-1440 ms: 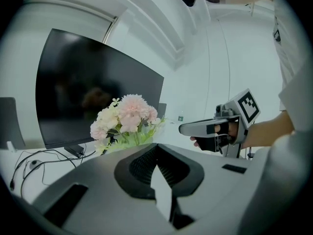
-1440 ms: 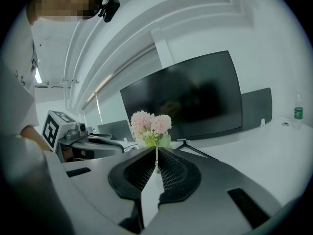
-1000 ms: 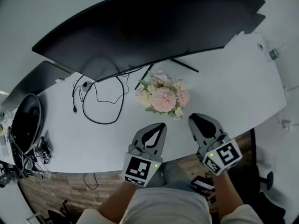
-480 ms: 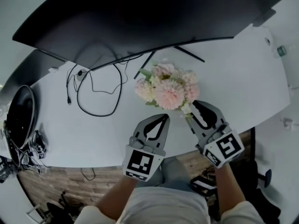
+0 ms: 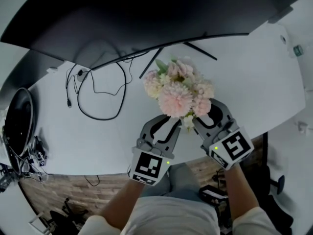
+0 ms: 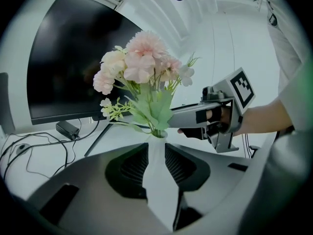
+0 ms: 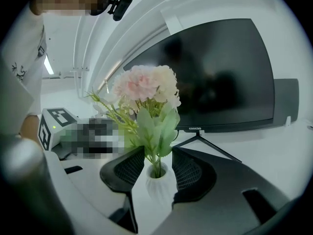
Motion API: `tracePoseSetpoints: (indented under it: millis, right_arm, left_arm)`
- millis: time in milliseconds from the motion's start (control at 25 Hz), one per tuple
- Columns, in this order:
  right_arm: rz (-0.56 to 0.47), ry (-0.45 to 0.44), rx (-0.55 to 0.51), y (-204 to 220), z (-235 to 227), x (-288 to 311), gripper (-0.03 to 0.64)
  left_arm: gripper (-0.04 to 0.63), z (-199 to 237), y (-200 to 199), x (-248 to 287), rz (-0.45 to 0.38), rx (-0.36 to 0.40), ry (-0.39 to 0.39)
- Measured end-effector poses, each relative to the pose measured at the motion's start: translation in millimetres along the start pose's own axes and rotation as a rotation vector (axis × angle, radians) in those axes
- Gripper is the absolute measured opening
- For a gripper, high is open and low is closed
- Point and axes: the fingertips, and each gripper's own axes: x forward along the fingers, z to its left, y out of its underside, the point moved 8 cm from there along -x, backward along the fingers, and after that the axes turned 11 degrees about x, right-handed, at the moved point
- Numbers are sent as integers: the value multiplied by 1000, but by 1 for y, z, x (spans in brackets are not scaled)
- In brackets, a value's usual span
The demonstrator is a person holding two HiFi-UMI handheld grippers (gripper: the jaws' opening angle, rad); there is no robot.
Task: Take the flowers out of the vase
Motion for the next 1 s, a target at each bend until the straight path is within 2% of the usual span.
tracePoseSetpoints:
  millis: [160, 480, 760, 1000]
  right_arm:
    - [4, -10, -1, 2, 0, 8, 182]
    - [-19, -18, -2, 2, -2, 13, 184]
    - [-41, 6, 11, 2, -5, 11, 83]
    - [-45, 5, 15, 3, -5, 11, 66]
  left_arm:
    - [157, 0, 3, 8, 12, 10, 33]
    - [219, -1, 7, 23, 26, 25, 65]
    - [238, 4, 8, 36, 26, 46, 71]
    - [273, 4, 9, 53, 38, 81, 91]
